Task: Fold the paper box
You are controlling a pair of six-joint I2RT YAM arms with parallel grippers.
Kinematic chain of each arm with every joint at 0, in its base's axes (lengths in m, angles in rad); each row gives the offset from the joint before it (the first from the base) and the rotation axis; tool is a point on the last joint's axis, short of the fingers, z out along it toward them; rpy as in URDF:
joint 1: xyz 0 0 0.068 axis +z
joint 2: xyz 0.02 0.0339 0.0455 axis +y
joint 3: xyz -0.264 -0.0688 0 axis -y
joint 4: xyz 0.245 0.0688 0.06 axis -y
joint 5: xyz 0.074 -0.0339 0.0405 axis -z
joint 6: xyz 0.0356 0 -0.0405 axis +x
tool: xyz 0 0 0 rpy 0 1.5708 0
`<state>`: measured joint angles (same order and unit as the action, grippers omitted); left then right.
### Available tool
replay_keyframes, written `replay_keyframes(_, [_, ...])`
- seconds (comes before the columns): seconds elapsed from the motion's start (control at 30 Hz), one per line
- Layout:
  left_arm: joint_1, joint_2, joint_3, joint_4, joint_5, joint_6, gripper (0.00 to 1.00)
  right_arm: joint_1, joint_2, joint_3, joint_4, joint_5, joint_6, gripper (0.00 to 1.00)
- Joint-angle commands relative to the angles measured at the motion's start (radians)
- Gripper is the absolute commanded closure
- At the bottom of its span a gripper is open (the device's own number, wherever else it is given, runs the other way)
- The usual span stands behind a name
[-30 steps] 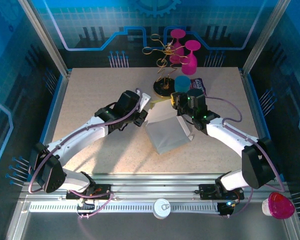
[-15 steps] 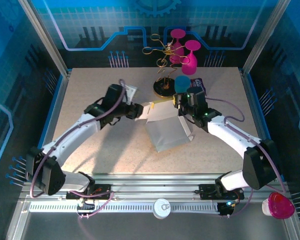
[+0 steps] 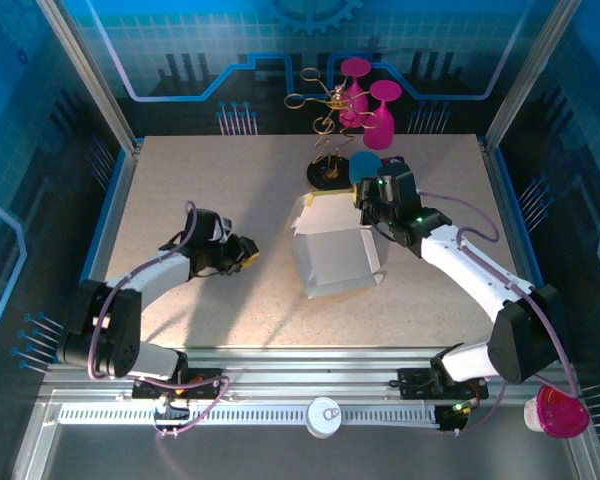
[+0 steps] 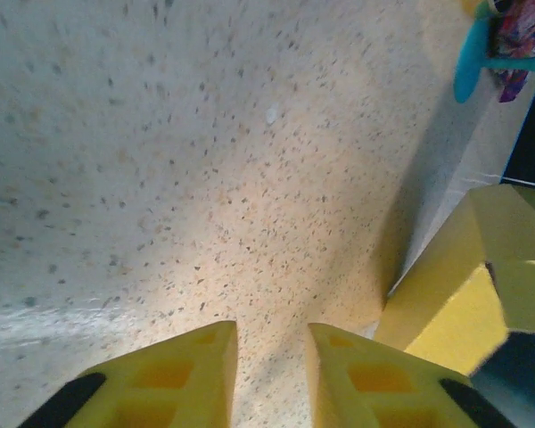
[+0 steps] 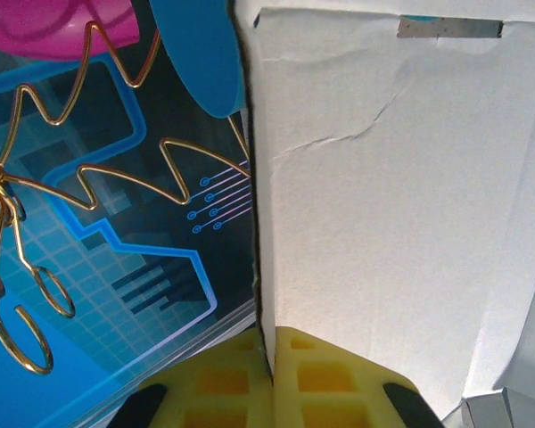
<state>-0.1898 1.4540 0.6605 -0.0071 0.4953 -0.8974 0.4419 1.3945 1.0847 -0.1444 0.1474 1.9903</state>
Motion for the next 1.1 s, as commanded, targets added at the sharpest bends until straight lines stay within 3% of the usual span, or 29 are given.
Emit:
replay_keyframes(0.0, [-0.053,0.048,0.033,0.291,0.09,-0.15,0.69,-0.013,0.019,0.033,-0.036,0.026,0.026,1.0])
replay_keyframes(0.47, [-0.127,0.218,0.001,0.603,0.067,-0.3,0.67,-0.003,0.038,-0.012,-0.001,0.036,0.044,1.0])
replay_keyframes(0.7, [-0.144,0.2,-0.067,0.712,0.037,-0.341,0.55,-0.003,0.055,-0.028,0.036,0.029,0.066,1.0])
replay_keyframes(0.97, [-0.144,0.21,-0.08,0.699,0.037,-0.335,0.48,0.005,0.061,-0.041,0.053,0.021,0.052,1.0])
replay_keyframes(1.07, [-0.14,0.134,-0.079,0.505,-0.002,-0.284,0.49,0.021,0.054,-0.063,0.066,0.044,0.031,1.0])
